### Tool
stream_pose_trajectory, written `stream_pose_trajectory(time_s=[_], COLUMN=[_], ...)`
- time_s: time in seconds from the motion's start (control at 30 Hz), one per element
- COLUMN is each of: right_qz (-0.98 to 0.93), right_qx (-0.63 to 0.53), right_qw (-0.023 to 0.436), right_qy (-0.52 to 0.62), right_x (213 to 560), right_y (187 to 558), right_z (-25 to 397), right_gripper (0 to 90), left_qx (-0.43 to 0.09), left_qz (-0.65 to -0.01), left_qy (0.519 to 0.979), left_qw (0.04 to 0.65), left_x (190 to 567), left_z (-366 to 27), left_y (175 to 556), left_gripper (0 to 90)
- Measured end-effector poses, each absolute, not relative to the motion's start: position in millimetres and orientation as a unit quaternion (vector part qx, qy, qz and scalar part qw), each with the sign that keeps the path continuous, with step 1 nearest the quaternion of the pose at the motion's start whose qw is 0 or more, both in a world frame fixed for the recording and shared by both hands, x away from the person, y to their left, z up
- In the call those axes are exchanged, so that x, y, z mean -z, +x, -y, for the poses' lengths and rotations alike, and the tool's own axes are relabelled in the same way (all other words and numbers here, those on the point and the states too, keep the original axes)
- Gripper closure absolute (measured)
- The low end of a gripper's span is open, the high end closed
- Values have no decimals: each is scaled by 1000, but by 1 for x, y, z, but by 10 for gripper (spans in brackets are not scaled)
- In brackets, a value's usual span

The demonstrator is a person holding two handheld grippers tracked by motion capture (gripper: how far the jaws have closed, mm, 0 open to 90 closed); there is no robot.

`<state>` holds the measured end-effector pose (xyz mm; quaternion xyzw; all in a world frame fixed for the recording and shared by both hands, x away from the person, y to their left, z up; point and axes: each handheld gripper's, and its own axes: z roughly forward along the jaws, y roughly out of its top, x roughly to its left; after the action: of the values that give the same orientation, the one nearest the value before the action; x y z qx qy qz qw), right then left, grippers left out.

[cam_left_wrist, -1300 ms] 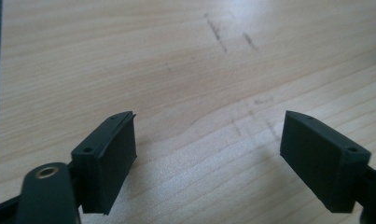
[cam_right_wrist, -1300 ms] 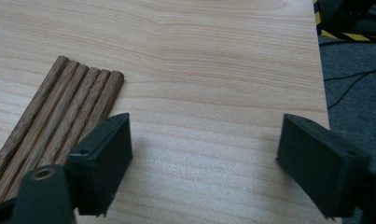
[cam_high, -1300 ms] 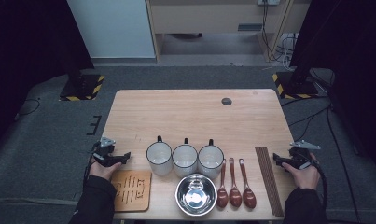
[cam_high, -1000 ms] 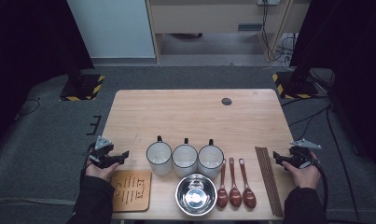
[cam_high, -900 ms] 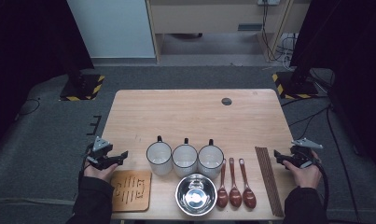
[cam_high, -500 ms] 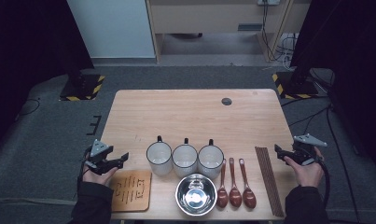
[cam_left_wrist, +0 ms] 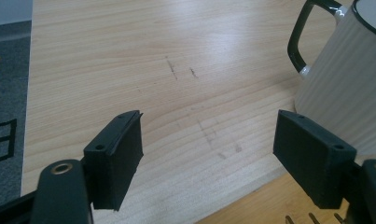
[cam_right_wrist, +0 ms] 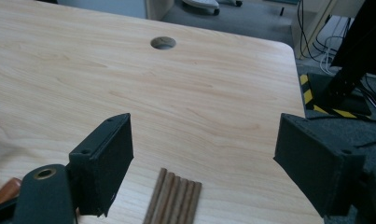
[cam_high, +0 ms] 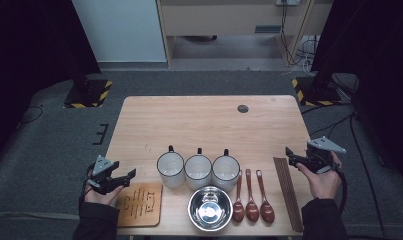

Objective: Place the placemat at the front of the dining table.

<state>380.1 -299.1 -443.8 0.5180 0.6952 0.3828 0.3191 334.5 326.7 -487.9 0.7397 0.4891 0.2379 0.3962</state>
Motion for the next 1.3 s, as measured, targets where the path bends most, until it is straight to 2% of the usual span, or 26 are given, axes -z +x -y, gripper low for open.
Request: stream_pose_trajectory(time_s=[0.63, 0.97, 1.3], right_qz=[-706, -706, -710], right_qx=[-407, -428, -453], right_qw=[319, 322, 314], right_qy=[484, 464, 439], right_x=[419, 400, 380], right_y=[378, 375, 372], right_z=[249, 224, 181], right_gripper=[192, 193, 197], left_qx=[-237, -233, -233], left_qz=[-501, -507, -505], left_qy=[736, 737, 737], left_qw=[388, 381, 383], left_x=[492, 490, 492], left_z=[-334, -330, -333], left_y=[327, 325, 321], left_gripper=[259, 242, 265])
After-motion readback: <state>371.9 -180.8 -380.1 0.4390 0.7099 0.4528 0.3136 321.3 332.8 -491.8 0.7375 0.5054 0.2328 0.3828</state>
